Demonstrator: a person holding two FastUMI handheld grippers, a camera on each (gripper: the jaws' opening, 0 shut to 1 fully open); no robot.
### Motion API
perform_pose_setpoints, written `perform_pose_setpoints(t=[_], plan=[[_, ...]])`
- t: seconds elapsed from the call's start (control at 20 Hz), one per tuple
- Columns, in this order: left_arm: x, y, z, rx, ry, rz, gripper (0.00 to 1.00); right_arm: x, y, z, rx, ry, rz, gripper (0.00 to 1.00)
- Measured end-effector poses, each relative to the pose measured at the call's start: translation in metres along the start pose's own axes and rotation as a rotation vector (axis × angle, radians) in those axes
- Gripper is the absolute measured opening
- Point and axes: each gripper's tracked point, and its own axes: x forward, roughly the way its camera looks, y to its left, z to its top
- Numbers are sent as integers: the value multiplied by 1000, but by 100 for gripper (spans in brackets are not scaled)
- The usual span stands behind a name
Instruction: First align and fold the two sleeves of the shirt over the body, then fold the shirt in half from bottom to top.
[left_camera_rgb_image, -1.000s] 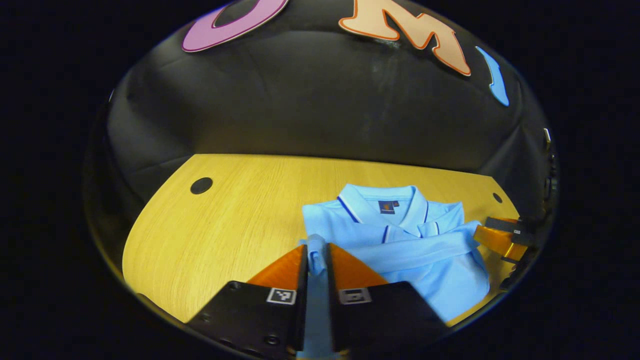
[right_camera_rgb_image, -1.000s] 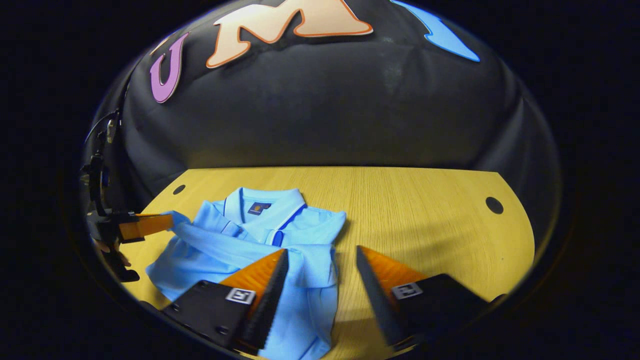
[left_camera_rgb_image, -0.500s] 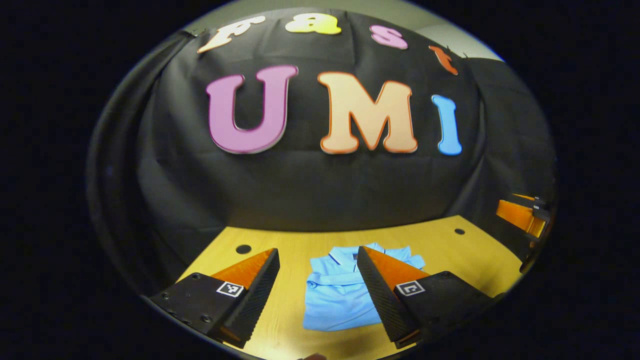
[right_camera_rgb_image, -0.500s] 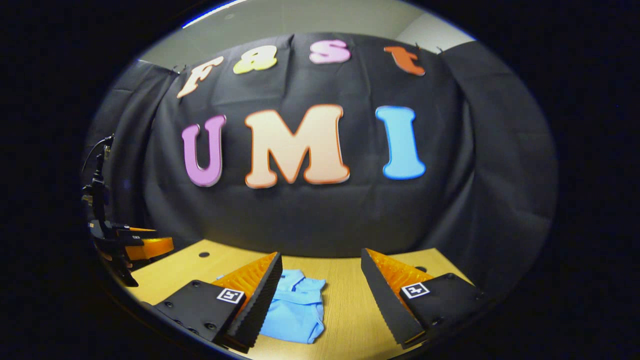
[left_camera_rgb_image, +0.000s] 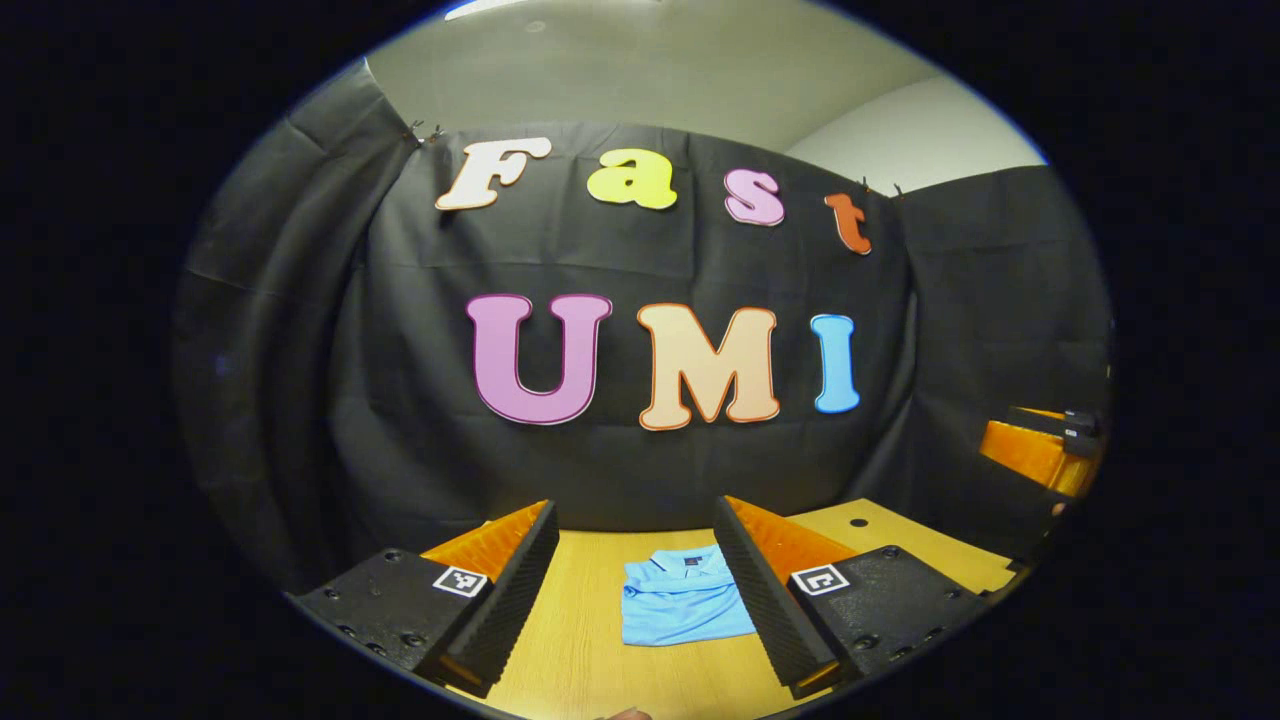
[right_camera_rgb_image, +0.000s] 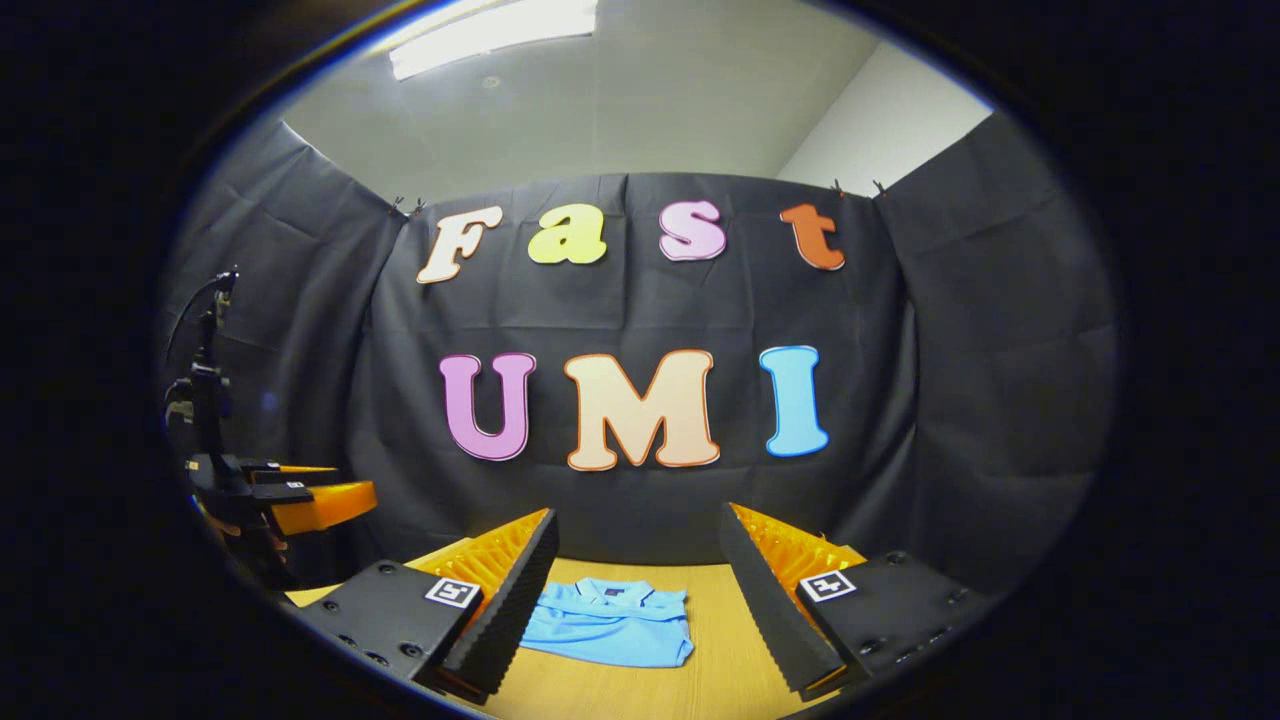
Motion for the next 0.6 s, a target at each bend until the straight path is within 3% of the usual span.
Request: perform_pose_setpoints(t=[0.25, 0.6], plan=[[-31, -4, 27, 5, -50, -21, 94, -39, 6, 29, 2, -53, -5, 100], [-45, -22, 55, 13, -118, -44, 94, -51, 9, 52, 27, -93, 12, 100]])
